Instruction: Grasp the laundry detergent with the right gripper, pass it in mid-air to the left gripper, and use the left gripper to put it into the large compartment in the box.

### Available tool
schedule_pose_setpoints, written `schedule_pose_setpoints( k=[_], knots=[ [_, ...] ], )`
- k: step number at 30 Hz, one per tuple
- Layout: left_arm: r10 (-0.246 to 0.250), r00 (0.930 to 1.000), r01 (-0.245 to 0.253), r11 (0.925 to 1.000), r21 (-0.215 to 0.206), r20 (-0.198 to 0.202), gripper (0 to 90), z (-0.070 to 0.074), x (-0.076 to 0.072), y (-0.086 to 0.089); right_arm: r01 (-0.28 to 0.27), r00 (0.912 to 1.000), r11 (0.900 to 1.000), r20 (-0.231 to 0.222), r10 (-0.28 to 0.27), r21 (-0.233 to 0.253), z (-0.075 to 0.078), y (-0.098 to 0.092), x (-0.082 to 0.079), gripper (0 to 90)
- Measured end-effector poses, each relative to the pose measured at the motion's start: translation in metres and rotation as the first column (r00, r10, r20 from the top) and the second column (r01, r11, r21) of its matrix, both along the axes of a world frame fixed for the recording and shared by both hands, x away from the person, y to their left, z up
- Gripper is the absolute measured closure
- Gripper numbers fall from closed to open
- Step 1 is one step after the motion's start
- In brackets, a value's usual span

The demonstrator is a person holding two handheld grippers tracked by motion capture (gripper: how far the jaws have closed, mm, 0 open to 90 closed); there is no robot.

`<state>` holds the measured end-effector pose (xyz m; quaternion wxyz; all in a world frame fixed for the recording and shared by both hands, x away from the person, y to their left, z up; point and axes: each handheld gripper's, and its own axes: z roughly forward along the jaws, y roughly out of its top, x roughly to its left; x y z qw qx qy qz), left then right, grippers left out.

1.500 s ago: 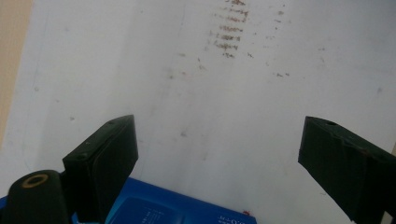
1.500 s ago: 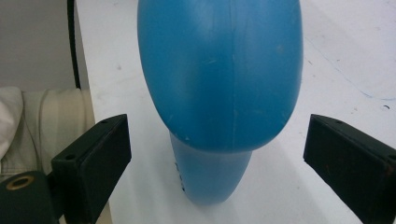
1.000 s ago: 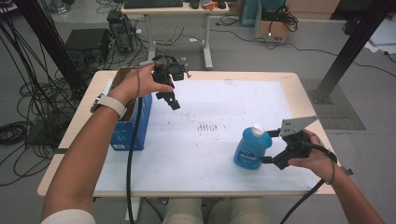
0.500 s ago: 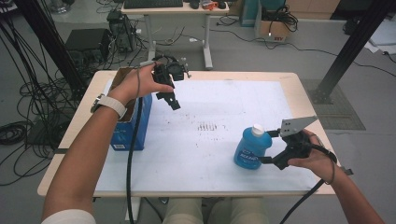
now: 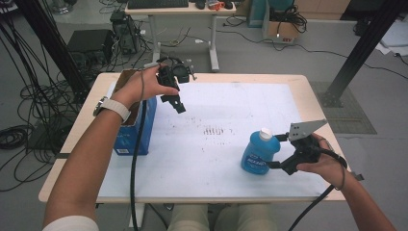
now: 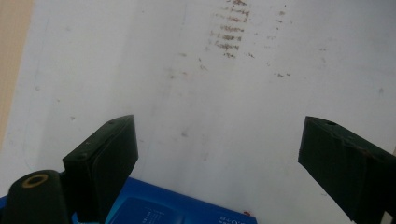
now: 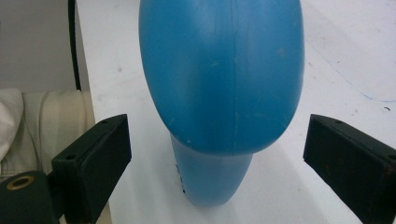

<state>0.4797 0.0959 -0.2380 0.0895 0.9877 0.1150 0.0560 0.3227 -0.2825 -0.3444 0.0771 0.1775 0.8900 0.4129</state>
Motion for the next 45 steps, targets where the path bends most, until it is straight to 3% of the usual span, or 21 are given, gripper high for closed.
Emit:
schedule_pose_setpoints(
  k=[6, 8, 45],
  knots=[
    [0.000, 1.0000, 0.000, 1.0000, -0.001, 0.002, 12.2, 0.0002, 0.0003, 0.0006, 0.020, 0.9996, 1.000, -0.020, -0.020, -0.008, 0.0009, 0.0004, -0.0021, 7.4],
    [-0.001, 1.0000, 0.001, 1.0000, 0.000, 0.002, 12.2, 0.0003, 0.0004, 0.0006, -0.004, 1.0000, 1.000, 0.000, 0.004, 0.000, 0.0001, 0.0008, 0.0003, 7.6],
    [0.002, 1.0000, -0.002, 1.0000, -0.008, 0.003, 12.2, 0.0002, 0.0012, 0.0013, 0.007, 0.9999, 1.000, -0.009, -0.007, 0.002, 0.0014, 0.0011, 0.0000, 7.9]
  ],
)
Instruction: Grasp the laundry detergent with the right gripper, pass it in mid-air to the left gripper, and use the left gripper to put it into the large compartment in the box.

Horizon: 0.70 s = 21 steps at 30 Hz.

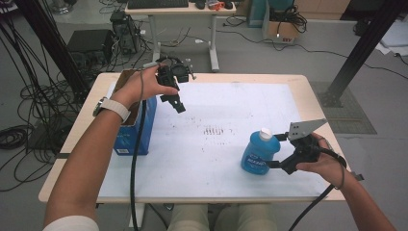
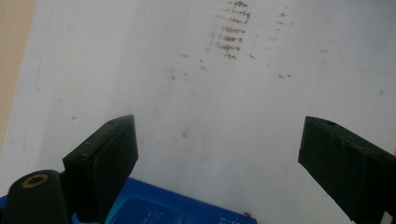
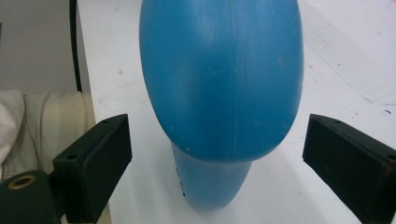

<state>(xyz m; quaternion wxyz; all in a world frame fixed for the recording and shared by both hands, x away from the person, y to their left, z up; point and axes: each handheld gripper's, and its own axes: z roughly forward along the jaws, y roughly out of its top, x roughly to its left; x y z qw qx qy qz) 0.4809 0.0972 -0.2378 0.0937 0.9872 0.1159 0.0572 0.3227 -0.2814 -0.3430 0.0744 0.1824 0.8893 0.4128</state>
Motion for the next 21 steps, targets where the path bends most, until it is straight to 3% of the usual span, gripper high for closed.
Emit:
schedule_pose_setpoints(
  k=[21],
  knots=[
    [0.004, 1.0000, -0.004, 1.0000, -0.001, 0.002, 12.2, -0.0004, 0.0010, 0.0011, 0.004, 1.0000, 1.000, -0.003, -0.004, 0.007, -0.0012, 0.0010, 0.0012, 7.9]
  ],
)
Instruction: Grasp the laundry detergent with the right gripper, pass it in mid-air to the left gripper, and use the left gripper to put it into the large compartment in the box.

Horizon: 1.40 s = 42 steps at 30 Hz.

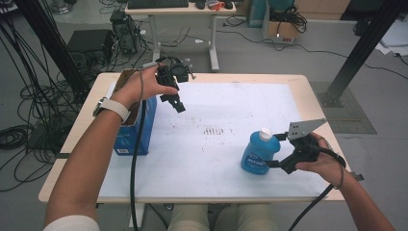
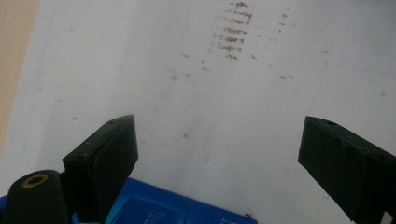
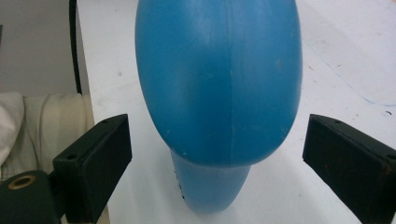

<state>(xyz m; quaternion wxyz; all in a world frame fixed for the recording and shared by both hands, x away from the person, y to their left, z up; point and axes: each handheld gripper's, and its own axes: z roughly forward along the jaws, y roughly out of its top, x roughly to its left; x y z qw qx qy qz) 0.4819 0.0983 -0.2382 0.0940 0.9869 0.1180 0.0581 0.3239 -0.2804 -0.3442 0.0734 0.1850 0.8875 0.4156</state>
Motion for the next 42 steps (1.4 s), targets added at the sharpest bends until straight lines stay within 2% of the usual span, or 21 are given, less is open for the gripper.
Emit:
schedule_pose_setpoints(
  k=[9, 13, 20, 25, 29, 32, 34, 35, 38, 39, 42],
  knots=[
    [-0.001, 1.0000, 0.001, 1.0000, -0.003, 0.003, 12.2, 0.000, 0.000, 0.000, 0.016, 0.9997, 1.000, -0.018, -0.016, -0.005, -0.002, 0.003, -0.001, 7.9],
    [0.004, 1.0000, -0.004, 1.0000, -0.005, 0.001, 12.2, 0.000, 0.000, 0.001, 0.007, 0.9999, 1.000, -0.008, -0.007, 0.005, -0.005, 0.004, 0.001, 7.9],
    [0.006, 1.0000, -0.006, 1.0000, -0.006, 0.000, 12.2, 0.000, 0.000, 0.002, 0.028, 0.9994, 1.000, -0.021, -0.028, 0.009, -0.008, 0.007, 0.000, 8.1],
    [0.002, 1.0000, -0.002, 1.0000, -0.006, 0.005, 12.3, 0.000, 0.000, 0.001, 0.028, 0.9996, 0.999, -0.006, -0.028, 0.023, -0.013, 0.009, 0.001, 9.2],
    [0.007, 1.0000, -0.007, 1.0000, -0.007, 0.005, 12.3, -0.001, 0.000, 0.001, 0.030, 0.9995, 0.999, -0.013, -0.030, 0.023, -0.015, 0.011, 0.001, 10.7],
    [0.011, 0.9999, -0.011, 0.9999, -0.009, 0.007, 12.5, -0.001, 0.000, 0.002, 0.000, 0.9996, 0.999, 0.027, -0.001, 0.037, -0.017, 0.012, 0.004, 11.5],
    [0.015, 0.9999, -0.015, 0.9999, -0.008, 0.007, 12.5, -0.001, 0.000, 0.003, 0.005, 0.9996, 0.999, 0.027, -0.006, 0.040, -0.018, 0.012, 0.004, 11.7],
    [0.015, 0.9999, -0.015, 0.9999, -0.007, 0.005, 12.6, -0.001, 0.000, 0.003, 0.039, 0.9992, 0.999, -0.010, -0.039, 0.032, -0.018, 0.012, 0.001, 12.4],
    [0.017, 0.9998, -0.017, 0.9998, -0.007, 0.005, 12.6, -0.001, 0.000, 0.003, 0.038, 0.9993, 0.999, -0.005, -0.038, 0.038, -0.019, 0.013, 0.002, 12.6],
    [0.016, 0.9999, -0.016, 0.9999, -0.006, 0.004, 12.6, -0.001, 0.000, 0.002, 0.010, 0.9995, 0.999, 0.031, -0.011, 0.048, -0.021, 0.013, 0.005, 12.9],
    [0.013, 0.9999, -0.013, 0.9999, -0.006, 0.005, 13.0, -0.001, 0.000, 0.002, 0.011, 0.9994, 0.998, 0.033, -0.013, 0.056, -0.022, 0.014, 0.004, 13.8]
  ],
)
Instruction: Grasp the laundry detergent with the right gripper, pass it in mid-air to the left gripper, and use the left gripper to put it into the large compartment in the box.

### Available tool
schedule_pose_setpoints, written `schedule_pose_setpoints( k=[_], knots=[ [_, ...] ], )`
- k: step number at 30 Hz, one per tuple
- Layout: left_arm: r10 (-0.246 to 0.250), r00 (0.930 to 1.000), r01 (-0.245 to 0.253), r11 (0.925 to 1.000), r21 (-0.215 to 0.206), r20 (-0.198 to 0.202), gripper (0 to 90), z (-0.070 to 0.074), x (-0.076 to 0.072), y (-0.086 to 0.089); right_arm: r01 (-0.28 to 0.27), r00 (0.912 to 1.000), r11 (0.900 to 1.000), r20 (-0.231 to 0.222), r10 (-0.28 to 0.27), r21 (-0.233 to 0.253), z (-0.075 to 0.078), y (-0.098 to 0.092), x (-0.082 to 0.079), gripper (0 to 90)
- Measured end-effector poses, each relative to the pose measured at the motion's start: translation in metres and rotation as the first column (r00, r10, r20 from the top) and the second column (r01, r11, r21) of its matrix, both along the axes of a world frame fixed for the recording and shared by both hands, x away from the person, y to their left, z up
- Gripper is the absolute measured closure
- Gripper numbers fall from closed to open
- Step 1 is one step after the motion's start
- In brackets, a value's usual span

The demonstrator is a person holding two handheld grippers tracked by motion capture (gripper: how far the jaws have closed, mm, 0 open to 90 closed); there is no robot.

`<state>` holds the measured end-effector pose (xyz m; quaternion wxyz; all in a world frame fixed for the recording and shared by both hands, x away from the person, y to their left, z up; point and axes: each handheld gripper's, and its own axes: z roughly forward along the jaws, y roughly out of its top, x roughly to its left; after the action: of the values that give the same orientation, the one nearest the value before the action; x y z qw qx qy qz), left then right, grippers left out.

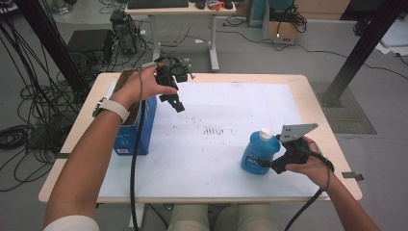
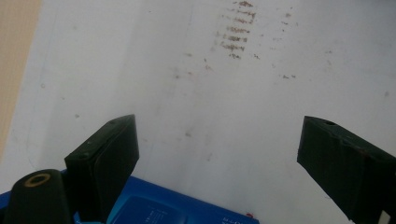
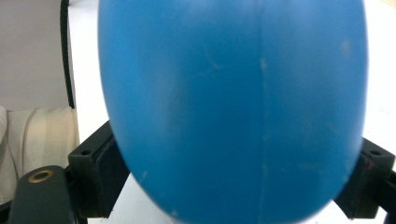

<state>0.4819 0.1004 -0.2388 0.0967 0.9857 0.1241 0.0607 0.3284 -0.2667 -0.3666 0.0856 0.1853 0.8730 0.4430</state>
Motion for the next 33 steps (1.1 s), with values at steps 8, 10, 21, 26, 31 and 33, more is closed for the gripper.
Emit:
schedule_pose_setpoints(
  k=[8, 10, 21, 26, 31, 33],
  knots=[
    [-0.001, 1.0000, 0.001, 1.0000, 0.004, -0.001, 13.0, -0.001, 0.001, -0.001, 0.001, 0.9999, 1.000, 0.011, -0.001, 0.010, -0.003, 0.001, 0.000, 15.8],
    [-0.001, 1.0000, 0.001, 1.0000, 0.003, 0.000, 13.0, -0.001, 0.001, -0.001, 0.002, 1.0000, 1.000, 0.008, -0.002, 0.009, -0.003, 0.002, 0.000, 15.9],
    [-0.002, 1.0000, 0.002, 1.0000, 0.003, 0.004, 13.0, 0.000, 0.001, 0.000, -0.001, 0.9999, 1.000, 0.015, 0.000, 0.026, -0.007, 0.005, 0.000, 21.3],
    [0.000, 1.0000, 0.000, 1.0000, 0.004, 0.002, 13.0, 0.000, 0.001, 0.000, -0.017, 0.9996, 0.999, 0.025, 0.016, 0.031, -0.008, 0.006, 0.001, 24.4],
    [-0.002, 1.0000, 0.002, 1.0000, 0.003, 0.004, 13.0, -0.001, 0.002, 0.000, -0.025, 0.9995, 0.999, 0.019, 0.025, 0.035, -0.010, 0.006, 0.002, 27.2],
    [-0.002, 1.0000, 0.002, 1.0000, 0.003, 0.004, 13.0, -0.001, 0.002, 0.000, -0.025, 0.9995, 0.999, 0.022, 0.024, 0.037, -0.011, 0.007, 0.002, 28.5]
  ],
)
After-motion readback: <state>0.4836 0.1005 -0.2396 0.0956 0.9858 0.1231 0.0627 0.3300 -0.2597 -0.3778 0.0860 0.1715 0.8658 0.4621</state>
